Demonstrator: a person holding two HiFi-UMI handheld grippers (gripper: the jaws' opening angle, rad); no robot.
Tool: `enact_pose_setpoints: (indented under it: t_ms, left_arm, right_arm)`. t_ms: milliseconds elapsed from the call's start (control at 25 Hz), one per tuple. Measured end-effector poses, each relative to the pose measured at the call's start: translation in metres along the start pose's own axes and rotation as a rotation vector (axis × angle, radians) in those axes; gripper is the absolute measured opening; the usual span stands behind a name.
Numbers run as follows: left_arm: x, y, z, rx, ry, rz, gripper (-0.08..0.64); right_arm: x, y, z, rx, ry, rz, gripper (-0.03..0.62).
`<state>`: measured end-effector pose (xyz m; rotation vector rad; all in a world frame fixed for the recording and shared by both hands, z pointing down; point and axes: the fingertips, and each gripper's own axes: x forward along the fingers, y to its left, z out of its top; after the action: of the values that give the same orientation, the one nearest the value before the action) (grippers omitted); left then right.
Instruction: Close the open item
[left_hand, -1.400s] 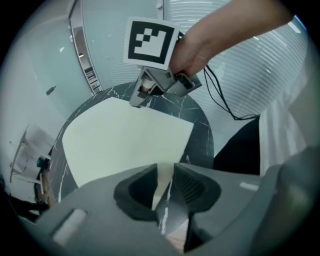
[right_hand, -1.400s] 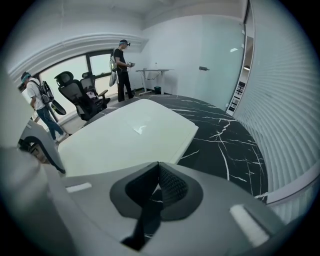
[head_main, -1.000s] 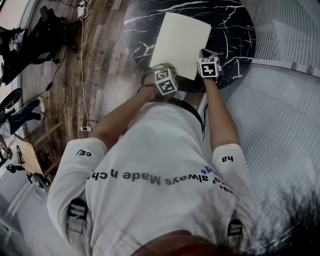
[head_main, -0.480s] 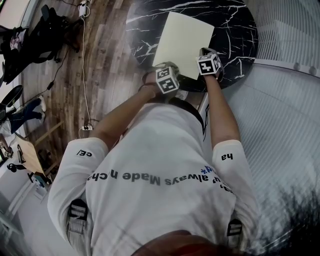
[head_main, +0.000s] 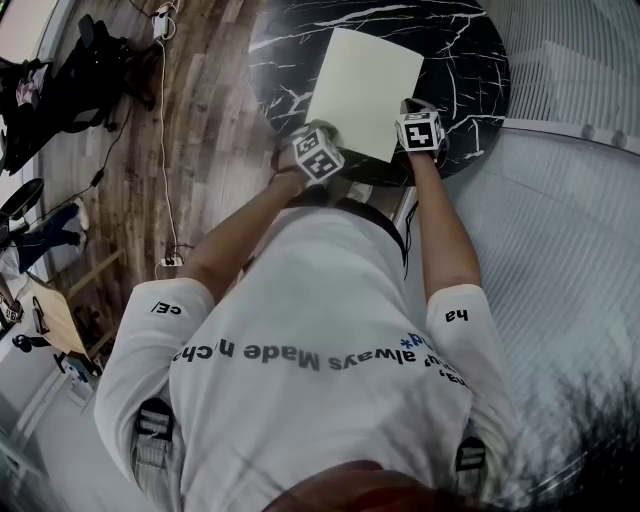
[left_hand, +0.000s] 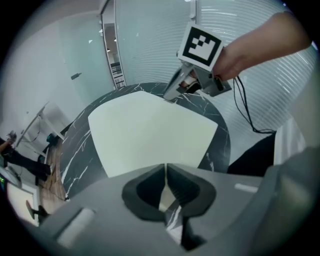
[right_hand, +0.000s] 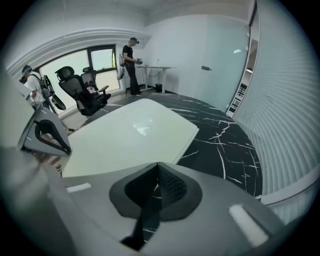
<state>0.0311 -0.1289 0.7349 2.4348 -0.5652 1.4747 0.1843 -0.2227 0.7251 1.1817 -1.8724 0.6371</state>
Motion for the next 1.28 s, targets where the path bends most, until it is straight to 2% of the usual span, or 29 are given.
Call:
enact_pose_setpoints:
  t_ms: [200, 400, 640, 840, 1080, 1280]
  left_arm:
    - [0.002, 0.001, 0.001, -0.003, -0.004, -0.007, 0.017]
    - [0.001, 0.001, 0.0, -0.029, -0.013, -0.016, 0.017]
    - [-0.01, 0.006, 0.005, -0.1, -0.08, -0.009, 0.005]
    - [-0.044, 0.014, 0.032, -0.173, -0.205, 0.006, 0.004]
    - [-0.116, 0.031, 0.086, -0.225, -0.431, 0.053, 0.003]
    - [-0.18, 0.038, 0.126, -0.241, -0.616, 0.086, 0.003]
  right_arm:
    - [0.007, -0.002, -0.008, -0.043, 0.0, 0.0, -0.003]
    - [0.007, -0.003, -0.009, 0.041, 0.007, 0.025, -0.003]
    - [-0.033, 0.003, 0.012, 0.048, -0.172, 0.002, 0.002]
    - [-0.085, 0.017, 0.04, 0.045, -0.304, 0.012, 0.002]
    - [-0.162, 0.036, 0.08, 0.042, -0.481, 0.016, 0.002]
    - [-0.223, 0.048, 0.102, 0.033, -0.587, 0.007, 0.002]
